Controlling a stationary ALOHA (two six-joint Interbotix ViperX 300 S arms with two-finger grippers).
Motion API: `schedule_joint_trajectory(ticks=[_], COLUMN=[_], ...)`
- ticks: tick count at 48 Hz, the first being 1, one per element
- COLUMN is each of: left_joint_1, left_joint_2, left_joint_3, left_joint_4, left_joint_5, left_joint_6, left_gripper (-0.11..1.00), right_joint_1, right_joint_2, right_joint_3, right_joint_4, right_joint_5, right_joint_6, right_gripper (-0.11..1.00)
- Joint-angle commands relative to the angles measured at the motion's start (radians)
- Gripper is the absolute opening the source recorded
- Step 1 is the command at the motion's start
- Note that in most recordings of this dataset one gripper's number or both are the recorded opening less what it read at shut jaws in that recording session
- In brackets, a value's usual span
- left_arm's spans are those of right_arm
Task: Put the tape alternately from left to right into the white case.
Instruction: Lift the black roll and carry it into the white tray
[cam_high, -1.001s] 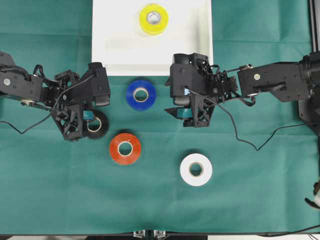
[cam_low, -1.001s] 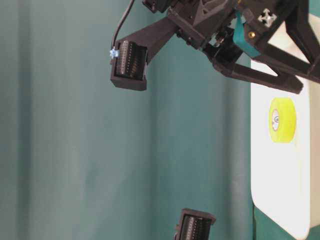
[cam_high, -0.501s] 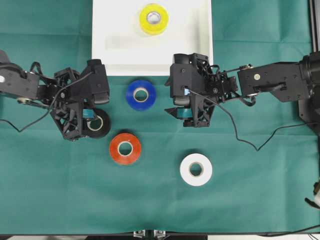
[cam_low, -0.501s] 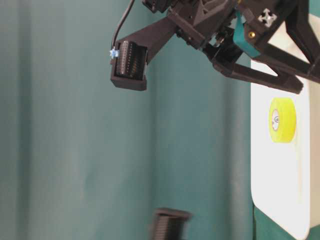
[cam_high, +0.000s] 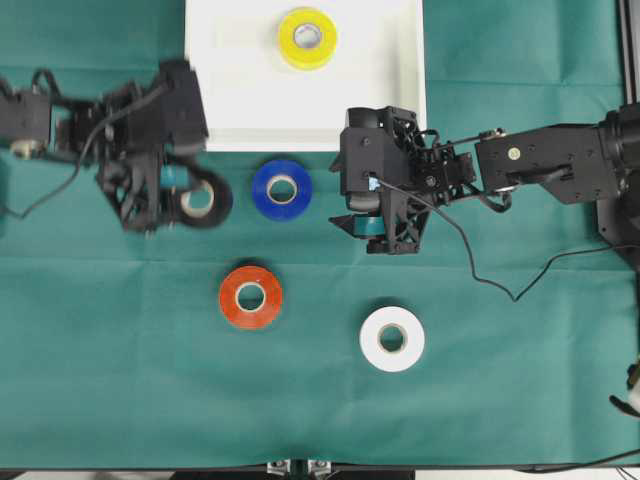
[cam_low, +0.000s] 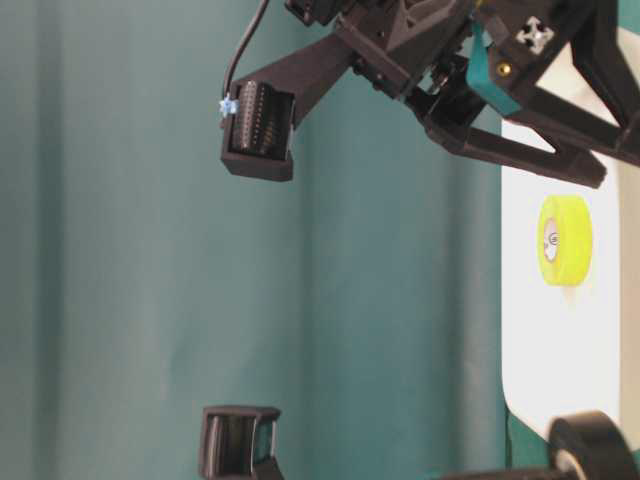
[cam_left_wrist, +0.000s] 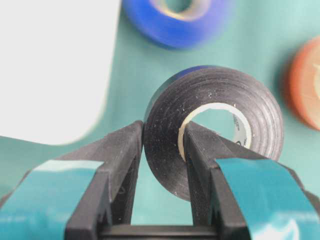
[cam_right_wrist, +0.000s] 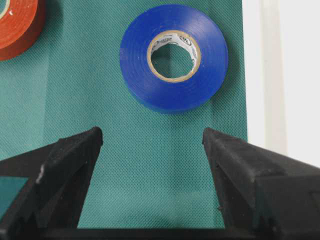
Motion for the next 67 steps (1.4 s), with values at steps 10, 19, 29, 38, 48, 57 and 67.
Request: schedule_joint_trajectory(ticks=[10,19,29,38,48,57,67], left_joint_1=[0.146,0.202,0.249,0.262,0.268,0.268,0.268], left_joint_2=[-0.003,0.048,0.132,0.201,0.241,0.249,0.249], left_joint_3=[-0.069,-0.107,-0.147,-0.179,-0.189,-0.186,-0.187], left_joint_4=[0.003,0.003,0.003,0.003,0.003,0.003,0.003], left_joint_5=[-0.012,-0.034,-0.081,-0.107,-0.107,-0.107,-0.107], left_joint_6=[0.170,0.230,0.291,0.310,0.311,0.313,0.316], left_gripper=[-0.05,-0.05,-0.05,-0.05,-0.05,-0.05,-0.05], right_joint_1=[0.003,0.003,0.003,0.003,0.003,0.003,0.003], right_joint_2=[-0.009,-0.009,-0.009,-0.009,-0.009,-0.009,-0.009], right_joint_3=[-0.009,-0.009,-0.009,-0.008,-0.008,-0.011,-0.011], right_joint_4=[0.000,-0.002,-0.002,-0.002,-0.002,-0.003,-0.003], right_joint_5=[-0.009,-0.017,-0.020,-0.020,-0.025,-0.026,-0.026], right_joint_6=[0.000,0.000,0.000,-0.002,-0.002,-0.002,-0.002], right_gripper=[0.84,0.84,0.84,0.84,0.84,0.84,0.84])
